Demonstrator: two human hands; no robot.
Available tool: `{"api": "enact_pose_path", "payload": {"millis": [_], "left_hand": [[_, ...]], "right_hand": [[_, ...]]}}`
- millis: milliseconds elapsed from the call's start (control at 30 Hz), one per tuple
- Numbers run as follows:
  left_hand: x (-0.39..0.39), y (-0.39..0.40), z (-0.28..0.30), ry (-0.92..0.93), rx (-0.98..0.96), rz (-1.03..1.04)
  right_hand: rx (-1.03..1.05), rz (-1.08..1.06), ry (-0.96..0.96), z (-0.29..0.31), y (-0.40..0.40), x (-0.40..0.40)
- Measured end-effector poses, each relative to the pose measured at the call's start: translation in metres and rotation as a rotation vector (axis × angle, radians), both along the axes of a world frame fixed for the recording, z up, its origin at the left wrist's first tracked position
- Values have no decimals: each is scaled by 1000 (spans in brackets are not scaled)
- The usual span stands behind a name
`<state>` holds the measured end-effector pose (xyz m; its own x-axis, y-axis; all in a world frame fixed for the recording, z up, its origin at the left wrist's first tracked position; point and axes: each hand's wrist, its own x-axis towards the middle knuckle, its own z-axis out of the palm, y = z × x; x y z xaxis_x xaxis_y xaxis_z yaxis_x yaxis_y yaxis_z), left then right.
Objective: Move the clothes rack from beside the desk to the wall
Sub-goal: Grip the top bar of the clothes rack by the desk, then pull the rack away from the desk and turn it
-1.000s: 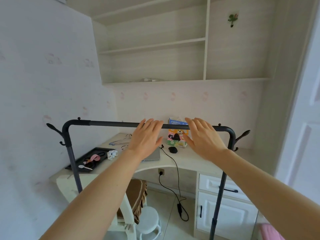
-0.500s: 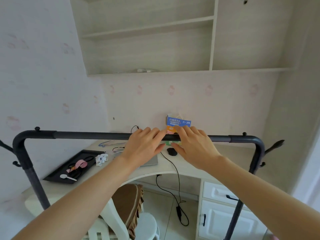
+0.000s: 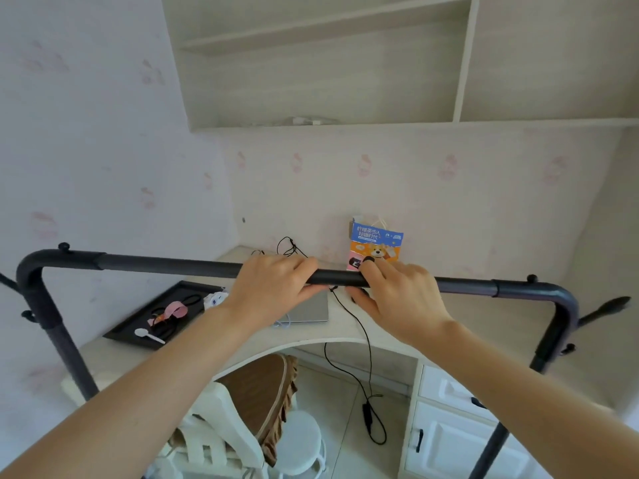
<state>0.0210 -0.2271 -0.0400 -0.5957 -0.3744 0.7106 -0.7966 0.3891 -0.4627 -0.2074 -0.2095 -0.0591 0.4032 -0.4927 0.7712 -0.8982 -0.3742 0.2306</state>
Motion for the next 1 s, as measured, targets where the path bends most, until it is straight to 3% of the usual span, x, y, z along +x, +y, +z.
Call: {"api": "enact_pose_path", "payload": {"millis": [200,500,767,1000], "left_hand": [[7,6,3,1,21,22],[-1,48,30,-28,-149,43],[-11,93,46,-2,-170,102],[11,135,42,-69,-154,337]], "right_hand": [[-48,63,-13,-1,1,-7],[-91,102,-5,19,27,-17],[-108,181,22,40,49,-25],[-102,320,47,44,65,-8]]}}
